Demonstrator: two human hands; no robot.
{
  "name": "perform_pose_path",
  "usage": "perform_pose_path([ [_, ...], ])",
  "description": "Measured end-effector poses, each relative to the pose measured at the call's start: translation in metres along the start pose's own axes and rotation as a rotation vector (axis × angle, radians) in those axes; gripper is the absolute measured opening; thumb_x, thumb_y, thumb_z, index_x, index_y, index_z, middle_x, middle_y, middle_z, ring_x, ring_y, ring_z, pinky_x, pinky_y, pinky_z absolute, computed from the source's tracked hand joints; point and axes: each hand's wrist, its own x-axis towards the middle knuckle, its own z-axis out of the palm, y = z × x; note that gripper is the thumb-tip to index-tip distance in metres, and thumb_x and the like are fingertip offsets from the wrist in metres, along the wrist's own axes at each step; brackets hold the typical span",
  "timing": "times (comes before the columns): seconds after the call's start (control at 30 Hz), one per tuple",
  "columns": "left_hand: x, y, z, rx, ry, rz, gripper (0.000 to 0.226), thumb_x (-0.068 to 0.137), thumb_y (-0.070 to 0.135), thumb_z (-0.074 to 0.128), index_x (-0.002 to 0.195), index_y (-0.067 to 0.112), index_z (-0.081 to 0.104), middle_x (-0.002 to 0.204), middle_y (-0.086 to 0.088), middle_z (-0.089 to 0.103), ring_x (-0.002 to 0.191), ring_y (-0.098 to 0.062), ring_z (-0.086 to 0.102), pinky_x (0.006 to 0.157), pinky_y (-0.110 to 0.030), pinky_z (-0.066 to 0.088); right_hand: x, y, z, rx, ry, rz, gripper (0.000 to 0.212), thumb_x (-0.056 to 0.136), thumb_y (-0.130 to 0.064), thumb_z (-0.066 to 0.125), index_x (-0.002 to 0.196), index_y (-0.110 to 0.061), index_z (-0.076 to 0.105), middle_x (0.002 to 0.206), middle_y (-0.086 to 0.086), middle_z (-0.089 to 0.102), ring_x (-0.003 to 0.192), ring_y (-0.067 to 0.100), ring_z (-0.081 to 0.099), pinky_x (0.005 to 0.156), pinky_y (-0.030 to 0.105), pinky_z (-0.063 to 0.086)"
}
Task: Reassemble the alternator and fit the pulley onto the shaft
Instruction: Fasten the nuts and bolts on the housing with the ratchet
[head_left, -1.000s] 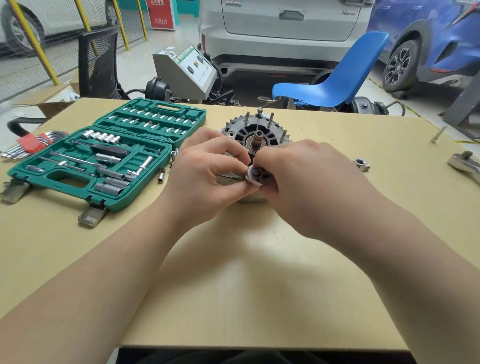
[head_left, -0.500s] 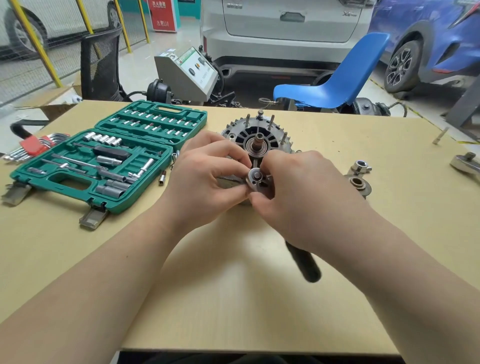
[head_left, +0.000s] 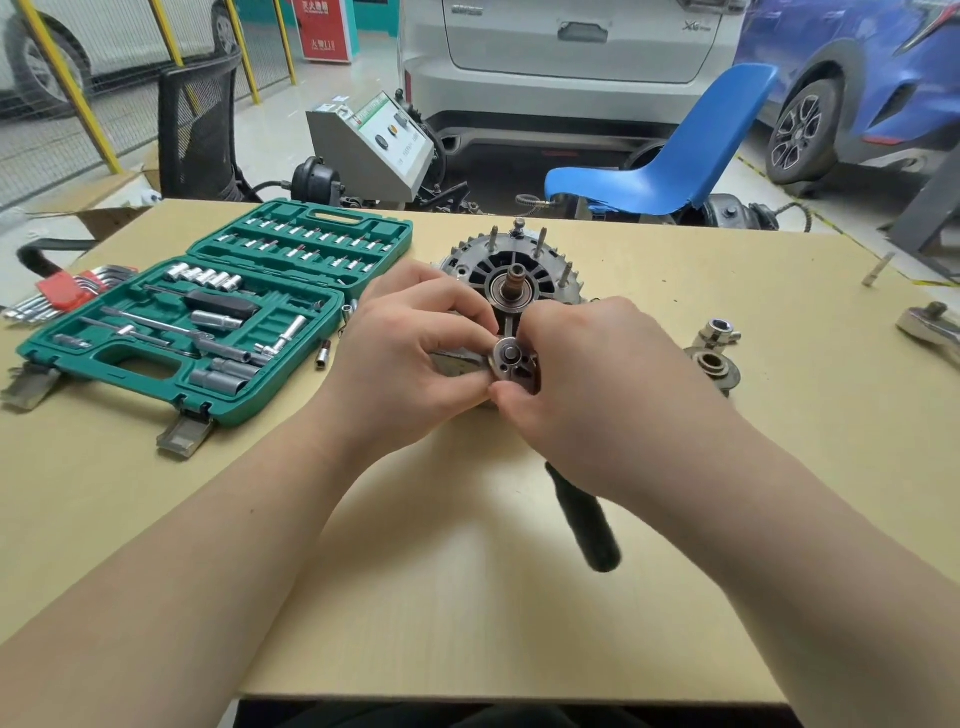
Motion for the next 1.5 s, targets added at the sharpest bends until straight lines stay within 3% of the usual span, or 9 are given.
perform_pose_path([
  [0.13,0.0,0.0,0.001,0.0,-0.002,-0.008,0.014,0.088,0.036,0.085,0.085,0.022,0.088,0.094,0.011,0.074,0.097,-0.017,0.049,0.092,-0.041,0.044,0.003,0.005,-0.013,-0.223,0.016,-0.136,0.01,0.094,-0.028,0.06,0.089,-0.033,0.052,0.083,-0.006,0.053,0.08,0.028,0.054,0.048,0.027,0.02],
  [0.23,0.001,0.0,0.001,0.003,0.0,-0.001,0.015,0.088,0.038,0.086,0.087,0.024,0.088,0.093,0.01,0.074,0.096,-0.015,0.047,0.092,-0.036,0.042,0.004,0.009,-0.02,-0.294,-0.028,-0.179,0.022,0.093,-0.022,0.058,0.106,-0.041,0.059,0.094,-0.009,0.055,0.086,0.023,0.053,0.05,0.027,0.022],
  [0.33,0.0,0.002,0.001,0.019,0.007,-0.003,0.013,0.087,0.037,0.085,0.088,0.024,0.088,0.093,0.011,0.074,0.096,-0.019,0.051,0.091,-0.038,0.044,0.003,0.007,-0.014,-0.184,-0.034,-0.125,0.006,0.094,-0.028,0.059,0.094,-0.03,0.054,0.089,-0.003,0.055,0.082,0.027,0.054,0.054,0.033,0.032],
  [0.47,0.001,0.002,-0.001,0.021,-0.015,-0.01,0.023,0.083,0.04,0.073,0.085,0.023,0.087,0.094,0.011,0.075,0.098,-0.018,0.05,0.091,-0.039,0.045,-0.001,0.0,0.001,0.06,-0.007,-0.006,0.027,0.094,-0.043,0.061,0.087,-0.028,0.04,0.077,-0.005,0.045,0.075,0.023,0.048,0.053,0.03,0.031],
  [0.6,0.0,0.002,-0.001,0.001,-0.017,-0.013,0.025,0.083,0.034,0.066,0.081,0.019,0.086,0.091,0.011,0.074,0.097,-0.017,0.049,0.091,-0.037,0.043,-0.001,-0.003,0.001,-0.061,0.044,-0.04,0.025,0.095,-0.036,0.057,0.085,-0.026,0.036,0.07,-0.007,0.035,0.072,0.026,0.043,0.048,0.025,0.019],
  [0.77,0.001,-0.003,-0.001,0.021,-0.019,-0.016,0.021,0.087,0.038,0.086,0.082,0.018,0.087,0.093,0.011,0.075,0.096,-0.018,0.05,0.089,-0.032,0.041,0.004,0.008,-0.015,-0.264,-0.028,-0.213,0.018,0.095,-0.025,0.06,0.107,-0.038,0.056,0.093,-0.007,0.054,0.082,0.025,0.051,0.05,0.03,0.025],
  [0.93,0.0,-0.001,0.001,-0.004,0.008,-0.025,0.019,0.084,0.042,0.088,0.088,0.023,0.086,0.093,0.012,0.075,0.097,-0.016,0.051,0.089,-0.033,0.043,0.004,0.009,-0.006,-0.139,-0.066,-0.098,0.01,0.099,-0.023,0.056,0.098,-0.026,0.046,0.089,-0.003,0.049,0.086,0.027,0.053,0.063,0.036,0.035],
  [1.1,0.001,-0.001,-0.001,-0.003,-0.003,-0.028,0.023,0.084,0.041,0.088,0.089,0.018,0.087,0.095,0.011,0.077,0.098,-0.018,0.054,0.091,-0.036,0.047,0.001,0.002,0.005,0.01,-0.047,0.067,0.021,0.102,-0.033,0.051,0.091,-0.022,0.036,0.074,-0.005,0.033,0.068,0.022,0.036,0.049,0.027,0.021],
  [1.5,0.0,-0.004,0.001,-0.007,-0.001,-0.024,0.03,0.081,0.045,0.075,0.079,0.017,0.085,0.092,0.01,0.077,0.096,-0.015,0.049,0.088,-0.037,0.045,0.0,-0.006,0.014,0.161,0.018,0.073,0.033,0.098,-0.046,0.058,0.094,-0.023,0.035,0.074,-0.008,0.038,0.072,0.023,0.045,0.049,0.022,0.024],
])
